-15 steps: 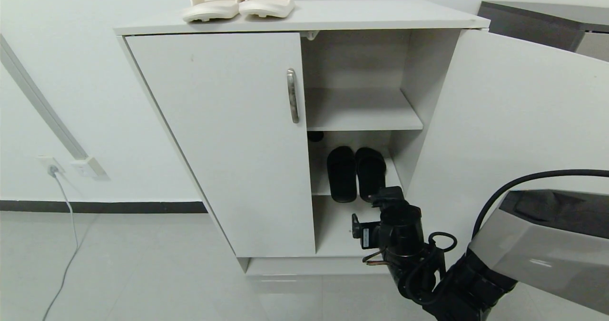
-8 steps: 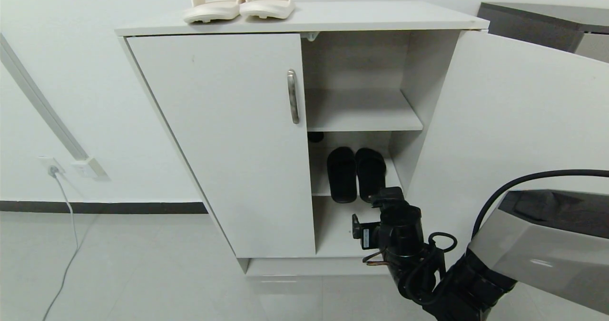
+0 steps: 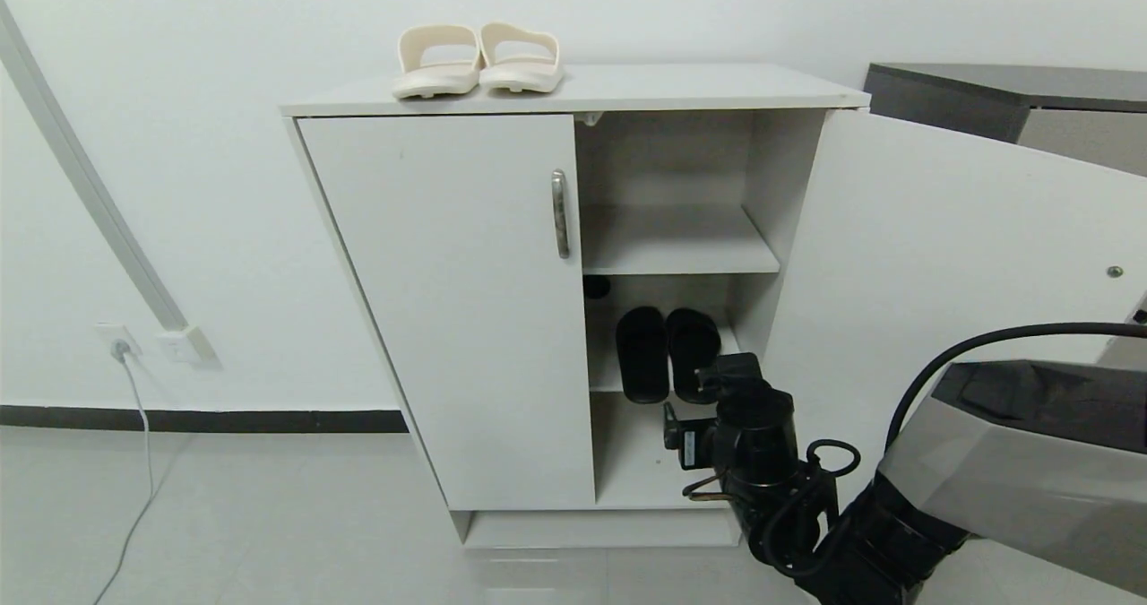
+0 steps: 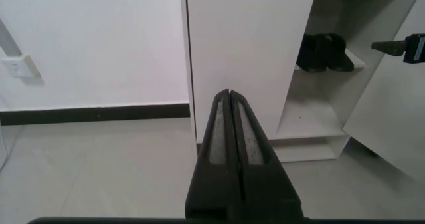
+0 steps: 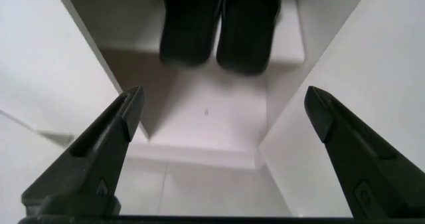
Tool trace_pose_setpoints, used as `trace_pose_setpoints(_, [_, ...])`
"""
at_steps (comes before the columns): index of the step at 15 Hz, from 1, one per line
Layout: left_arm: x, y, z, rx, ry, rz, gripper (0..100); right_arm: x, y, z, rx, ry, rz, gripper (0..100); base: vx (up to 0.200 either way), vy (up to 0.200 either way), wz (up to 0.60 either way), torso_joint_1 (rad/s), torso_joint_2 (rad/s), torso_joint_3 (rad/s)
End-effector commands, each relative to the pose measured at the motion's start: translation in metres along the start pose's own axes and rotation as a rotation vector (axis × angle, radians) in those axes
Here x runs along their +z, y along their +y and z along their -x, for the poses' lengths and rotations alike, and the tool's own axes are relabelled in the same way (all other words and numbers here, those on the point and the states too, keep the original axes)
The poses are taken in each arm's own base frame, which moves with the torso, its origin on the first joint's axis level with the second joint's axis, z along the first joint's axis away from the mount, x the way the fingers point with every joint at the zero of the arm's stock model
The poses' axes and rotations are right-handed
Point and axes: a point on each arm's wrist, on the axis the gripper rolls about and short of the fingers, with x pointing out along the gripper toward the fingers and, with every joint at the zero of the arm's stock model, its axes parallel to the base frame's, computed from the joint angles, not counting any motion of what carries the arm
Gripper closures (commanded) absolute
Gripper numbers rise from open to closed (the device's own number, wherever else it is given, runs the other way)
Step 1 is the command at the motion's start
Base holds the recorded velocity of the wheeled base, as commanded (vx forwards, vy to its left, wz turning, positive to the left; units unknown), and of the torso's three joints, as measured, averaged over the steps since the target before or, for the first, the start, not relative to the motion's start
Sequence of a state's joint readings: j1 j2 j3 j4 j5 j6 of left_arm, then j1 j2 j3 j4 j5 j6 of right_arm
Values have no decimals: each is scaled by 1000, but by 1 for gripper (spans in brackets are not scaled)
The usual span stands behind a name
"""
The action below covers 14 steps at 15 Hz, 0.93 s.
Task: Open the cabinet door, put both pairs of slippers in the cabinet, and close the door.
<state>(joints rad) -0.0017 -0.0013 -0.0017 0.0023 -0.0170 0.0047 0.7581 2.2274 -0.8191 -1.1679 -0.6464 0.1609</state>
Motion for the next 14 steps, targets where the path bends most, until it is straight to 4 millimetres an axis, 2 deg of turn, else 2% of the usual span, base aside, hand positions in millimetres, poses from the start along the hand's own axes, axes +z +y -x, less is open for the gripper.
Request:
trace_pose_setpoints(1, [0, 0, 0, 0, 2, 0, 100, 2, 0, 3, 6, -28, 21, 0, 0, 0, 0, -2, 2, 149])
trace_pose_setpoints(9, [0, 0, 0, 2, 1, 2, 100, -1, -2, 5, 9, -42, 39, 0, 0, 0, 0, 0, 1, 20])
trace_pose_setpoints(14, [0, 0, 0, 2, 1, 2, 100, -1, -2, 6, 8, -40, 41, 0, 0, 200, 0, 8, 1, 3])
